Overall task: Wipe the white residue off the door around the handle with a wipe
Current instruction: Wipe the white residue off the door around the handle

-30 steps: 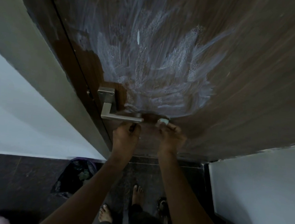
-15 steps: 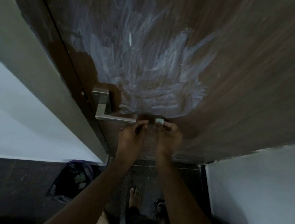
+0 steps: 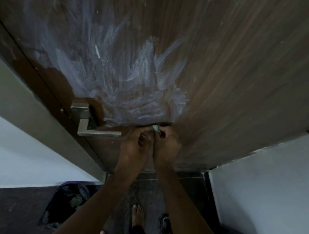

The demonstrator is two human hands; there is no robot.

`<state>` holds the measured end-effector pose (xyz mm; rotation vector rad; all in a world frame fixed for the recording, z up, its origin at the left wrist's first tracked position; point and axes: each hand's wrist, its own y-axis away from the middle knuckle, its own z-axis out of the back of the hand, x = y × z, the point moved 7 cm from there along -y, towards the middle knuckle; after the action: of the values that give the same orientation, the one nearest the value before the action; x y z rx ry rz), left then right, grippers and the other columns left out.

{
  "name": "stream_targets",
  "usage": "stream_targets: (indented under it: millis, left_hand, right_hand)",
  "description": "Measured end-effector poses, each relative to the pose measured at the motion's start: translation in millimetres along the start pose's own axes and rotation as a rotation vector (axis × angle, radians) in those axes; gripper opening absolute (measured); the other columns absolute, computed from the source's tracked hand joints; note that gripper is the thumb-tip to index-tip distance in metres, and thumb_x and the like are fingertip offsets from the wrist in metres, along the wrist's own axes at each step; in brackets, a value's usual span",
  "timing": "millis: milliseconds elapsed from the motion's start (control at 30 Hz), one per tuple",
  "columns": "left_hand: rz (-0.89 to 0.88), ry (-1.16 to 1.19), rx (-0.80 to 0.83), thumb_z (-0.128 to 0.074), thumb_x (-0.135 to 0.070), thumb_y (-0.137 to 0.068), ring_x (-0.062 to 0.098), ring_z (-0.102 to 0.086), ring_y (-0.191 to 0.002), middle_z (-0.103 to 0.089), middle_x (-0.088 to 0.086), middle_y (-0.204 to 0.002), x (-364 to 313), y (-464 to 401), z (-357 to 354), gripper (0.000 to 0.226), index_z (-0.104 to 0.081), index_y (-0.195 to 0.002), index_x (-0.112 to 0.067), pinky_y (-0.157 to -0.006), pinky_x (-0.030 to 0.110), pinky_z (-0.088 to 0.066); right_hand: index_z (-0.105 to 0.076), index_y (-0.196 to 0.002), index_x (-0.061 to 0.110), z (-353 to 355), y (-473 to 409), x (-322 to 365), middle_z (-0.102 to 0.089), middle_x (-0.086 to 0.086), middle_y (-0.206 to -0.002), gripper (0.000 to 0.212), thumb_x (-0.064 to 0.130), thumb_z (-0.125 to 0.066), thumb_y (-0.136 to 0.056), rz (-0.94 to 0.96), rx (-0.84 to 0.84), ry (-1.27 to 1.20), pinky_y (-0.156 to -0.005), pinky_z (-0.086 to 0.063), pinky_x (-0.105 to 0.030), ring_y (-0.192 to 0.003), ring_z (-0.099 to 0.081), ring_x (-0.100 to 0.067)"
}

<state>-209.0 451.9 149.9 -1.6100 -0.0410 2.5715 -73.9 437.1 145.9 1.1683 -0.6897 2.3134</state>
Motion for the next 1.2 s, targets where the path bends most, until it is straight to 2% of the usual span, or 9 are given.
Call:
stream_targets:
  millis: [200, 267, 433, 500, 600, 733, 867, 967, 1200]
  left_hand:
    - [-0.033, 0.049, -0.012, -0.061, -0.012, -0.096, -0.005, -0.058, -0.098, -0.061, -0.007, -0.113, -10.1, 1.1, 12.1, 0.029, -0.064, -0.122, -0.022, -0.076, 0.005, -0.046]
    - [-0.056, 0.053, -0.017, -0.06, -0.014, -0.097, -0.006, -0.057, -0.099, -0.061, -0.008, -0.112, -17.8, 0.1, 14.0, 0.029, -0.064, -0.124, -0.023, -0.076, 0.005, -0.046]
    - [-0.066, 0.034, -0.018, -0.058, -0.023, -0.098, -0.012, -0.054, -0.105, -0.061, -0.018, -0.11, -27.6, -4.9, 15.1, 0.028, -0.064, -0.125, -0.028, -0.079, 0.0, -0.041]
    - [-0.066, 0.04, -0.028, -0.058, -0.024, -0.098, -0.015, -0.054, -0.104, -0.06, -0.025, -0.108, -27.7, -5.6, 17.4, 0.027, -0.065, -0.123, -0.029, -0.078, -0.002, -0.04]
    - [-0.066, 0.06, -0.059, -0.06, -0.022, -0.098, -0.012, -0.057, -0.101, -0.06, -0.029, -0.105, -25.9, -4.4, 20.6, 0.023, -0.066, -0.118, -0.032, -0.078, 0.002, -0.042]
    - [-0.072, 0.068, -0.064, -0.061, -0.021, -0.097, -0.014, -0.057, -0.099, -0.06, -0.028, -0.103, -29.4, 1.2, 19.4, 0.021, -0.067, -0.115, -0.03, -0.077, -0.001, -0.04]
    - [-0.076, 0.058, -0.053, -0.059, -0.022, -0.098, -0.012, -0.057, -0.101, -0.059, -0.027, -0.105, -32.3, 3.4, 22.2, 0.021, -0.066, -0.117, -0.029, -0.078, 0.0, -0.042]
    - [-0.049, 0.056, -0.061, -0.058, -0.025, -0.099, -0.012, -0.057, -0.103, -0.061, -0.025, -0.107, -30.4, 1.9, 27.0, 0.022, -0.067, -0.118, -0.029, -0.081, 0.003, -0.045]
    - [-0.037, 0.06, -0.087, -0.059, -0.022, -0.098, -0.001, -0.063, -0.103, -0.068, -0.011, -0.111, -29.4, 3.3, 38.4, 0.02, -0.069, -0.116, -0.024, -0.083, 0.006, -0.046]
  right_hand:
    - [-0.073, -0.099, 0.003, 64.0, -20.6, 24.8, -0.068, -0.005, -0.096, 0.013, 0.004, -0.075, -0.086, 0.183, -0.385, -0.062, -0.084, -0.039, -0.001, -0.09, -0.054, 0.002]
    - [-0.072, -0.096, 0.0, 63.7, -22.0, 26.0, -0.068, -0.006, -0.099, 0.01, -0.002, -0.073, -0.086, 0.264, -0.353, -0.071, -0.089, -0.044, -0.007, -0.095, -0.061, -0.007]
    - [-0.074, -0.09, -0.004, 34.5, -5.6, 12.6, -0.072, -0.017, -0.093, 0.012, -0.012, -0.073, -0.081, 0.259, -0.11, 0.007, -0.084, -0.059, -0.045, -0.089, -0.071, -0.033]
    - [-0.074, -0.094, -0.003, 43.6, -9.3, 18.4, -0.072, -0.016, -0.096, 0.012, -0.008, -0.073, -0.083, 0.252, -0.154, -0.023, -0.088, -0.058, -0.038, -0.093, -0.07, -0.026]
    - [-0.073, -0.101, 0.0, 75.2, -22.8, 54.0, -0.07, -0.013, -0.103, 0.013, 0.001, -0.072, -0.088, 0.359, -0.341, -0.081, -0.095, -0.047, -0.011, -0.1, -0.06, -0.005]
    - [-0.073, -0.104, -0.003, 98.1, -37.1, 90.3, -0.067, -0.016, -0.104, 0.013, 0.0, -0.07, -0.092, 0.545, -0.482, -0.103, -0.095, -0.052, -0.021, -0.099, -0.064, -0.014]
    - [-0.074, -0.1, -0.003, 69.3, -21.8, 62.0, -0.068, -0.015, -0.103, 0.014, -0.006, -0.07, -0.087, 0.513, -0.289, 0.0, -0.101, -0.041, -0.007, -0.102, -0.055, -0.001]
    - [-0.076, -0.095, -0.003, 49.6, -8.9, 35.7, -0.071, -0.018, -0.098, 0.023, -0.016, -0.076, -0.077, 0.411, -0.155, 0.053, -0.102, -0.035, -0.002, -0.099, -0.057, -0.009]
    - [-0.074, -0.107, 0.002, 81.0, -25.8, 99.0, -0.068, -0.012, -0.105, 0.015, 0.01, -0.067, -0.097, 0.679, -0.392, -0.075, -0.097, -0.049, -0.018, -0.103, -0.06, -0.006]
